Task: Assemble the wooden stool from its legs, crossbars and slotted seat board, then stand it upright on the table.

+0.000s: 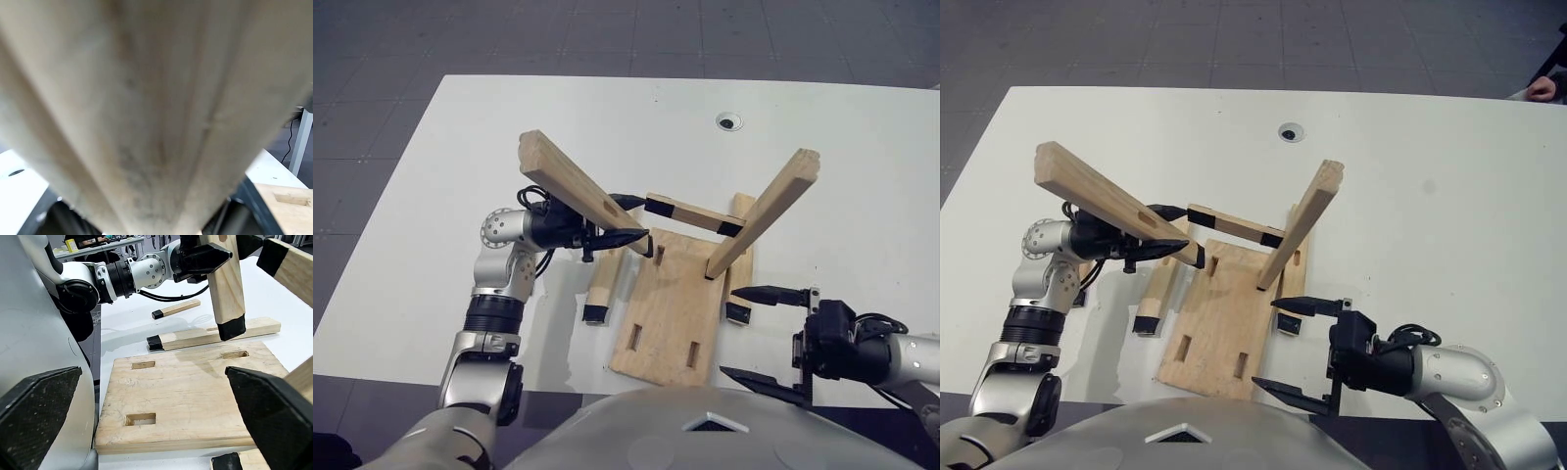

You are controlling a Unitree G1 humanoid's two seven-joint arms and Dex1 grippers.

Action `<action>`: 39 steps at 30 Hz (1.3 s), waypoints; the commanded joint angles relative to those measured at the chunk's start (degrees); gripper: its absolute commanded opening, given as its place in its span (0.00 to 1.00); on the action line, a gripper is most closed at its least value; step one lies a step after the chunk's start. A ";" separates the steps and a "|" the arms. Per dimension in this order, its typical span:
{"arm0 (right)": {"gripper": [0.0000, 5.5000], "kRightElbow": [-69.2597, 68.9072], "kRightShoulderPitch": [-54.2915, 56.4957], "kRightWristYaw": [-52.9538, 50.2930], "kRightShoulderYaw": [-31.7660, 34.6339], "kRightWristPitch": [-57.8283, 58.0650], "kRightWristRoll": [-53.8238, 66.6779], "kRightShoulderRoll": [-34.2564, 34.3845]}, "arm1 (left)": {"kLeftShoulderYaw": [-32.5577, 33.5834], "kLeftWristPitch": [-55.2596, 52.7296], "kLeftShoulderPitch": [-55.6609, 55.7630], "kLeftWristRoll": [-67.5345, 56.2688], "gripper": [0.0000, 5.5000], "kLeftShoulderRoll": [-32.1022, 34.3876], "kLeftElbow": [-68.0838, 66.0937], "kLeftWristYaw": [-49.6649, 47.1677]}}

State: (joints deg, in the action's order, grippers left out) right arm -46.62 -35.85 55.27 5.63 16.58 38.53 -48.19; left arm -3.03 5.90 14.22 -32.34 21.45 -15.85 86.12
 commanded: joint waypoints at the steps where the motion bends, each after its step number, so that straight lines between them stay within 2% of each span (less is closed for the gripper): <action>1: 1.00 -0.61 0.04 0.07 0.80 0.13 -0.44 0.00 | -0.58 1.03 1.46 1.27 0.37 -0.23 -1.24 1.36; 19: 1.00 -0.86 2.20 -0.06 -1.51 0.55 -1.92 -0.07 | -0.49 3.30 6.53 3.91 0.37 -0.85 -11.65 2.70; 26: 1.00 -0.73 1.93 -0.59 -1.79 0.33 -2.45 0.47 | 0.00 -0.85 6.41 2.44 0.37 2.83 -8.89 5.60; 39: 1.00 -1.35 1.94 -0.34 -2.76 0.15 -2.95 0.65 | -0.58 1.66 11.45 5.42 0.37 -1.59 -16.19 4.26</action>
State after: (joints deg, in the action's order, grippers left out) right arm -47.12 -34.03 55.04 3.23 16.64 36.16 -47.64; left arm -3.73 6.67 23.32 -27.86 20.80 -30.96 90.93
